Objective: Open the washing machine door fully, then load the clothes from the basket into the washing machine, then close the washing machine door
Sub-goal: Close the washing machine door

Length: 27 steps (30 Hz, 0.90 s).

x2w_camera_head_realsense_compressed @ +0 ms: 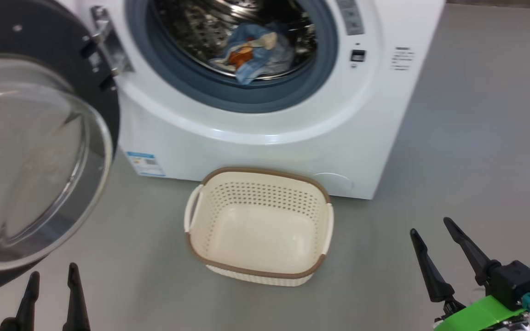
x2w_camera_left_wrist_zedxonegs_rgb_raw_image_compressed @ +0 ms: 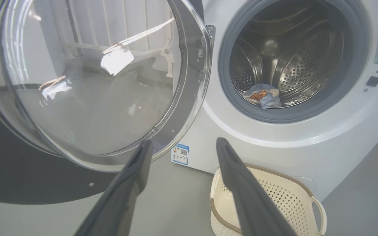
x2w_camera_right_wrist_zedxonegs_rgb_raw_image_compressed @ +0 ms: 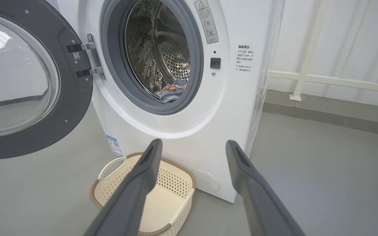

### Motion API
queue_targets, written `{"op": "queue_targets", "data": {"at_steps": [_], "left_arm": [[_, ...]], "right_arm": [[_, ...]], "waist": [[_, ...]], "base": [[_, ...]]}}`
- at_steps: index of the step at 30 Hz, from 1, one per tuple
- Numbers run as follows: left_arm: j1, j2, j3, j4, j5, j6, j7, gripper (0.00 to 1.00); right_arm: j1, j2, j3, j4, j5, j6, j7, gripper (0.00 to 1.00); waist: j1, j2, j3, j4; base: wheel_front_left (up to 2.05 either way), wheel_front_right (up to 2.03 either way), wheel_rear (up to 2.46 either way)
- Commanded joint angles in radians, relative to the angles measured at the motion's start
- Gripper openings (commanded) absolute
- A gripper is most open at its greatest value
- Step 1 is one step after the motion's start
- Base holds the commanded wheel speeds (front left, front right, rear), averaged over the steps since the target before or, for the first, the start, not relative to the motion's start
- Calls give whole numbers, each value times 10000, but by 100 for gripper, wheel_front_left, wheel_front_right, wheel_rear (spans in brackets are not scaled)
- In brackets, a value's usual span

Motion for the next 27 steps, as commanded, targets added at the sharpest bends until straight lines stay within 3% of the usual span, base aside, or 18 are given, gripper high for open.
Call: {"op": "queue_targets", "data": {"at_steps": [1, 12, 22, 27], "left_arm": [[-223, 100, 358, -222, -23, -16, -55, 100], [-62, 11, 621, -232, -422, -16, -55, 100], [-31, 8, 603, -216, -819, 102, -55, 100], [146, 8, 713, -365, -1029, 261, -55, 100]], "right_arm": [[-395, -206, 352, -200, -77, 14, -49, 100], [-865, -458, 895, -99, -31, 14, -49, 100], [-892, -618, 1056, -16, 14, 14, -49, 100], [-1152, -702, 1407, 62, 53, 14, -49, 100]], "waist": [[0, -1, 71, 931], [0, -1, 166, 2500], [0, -1, 182, 3423], [0, -1, 262, 3523]], "base": [[0, 0, 0], [0, 0, 0], [0, 0, 0], [0, 0, 0]]}}
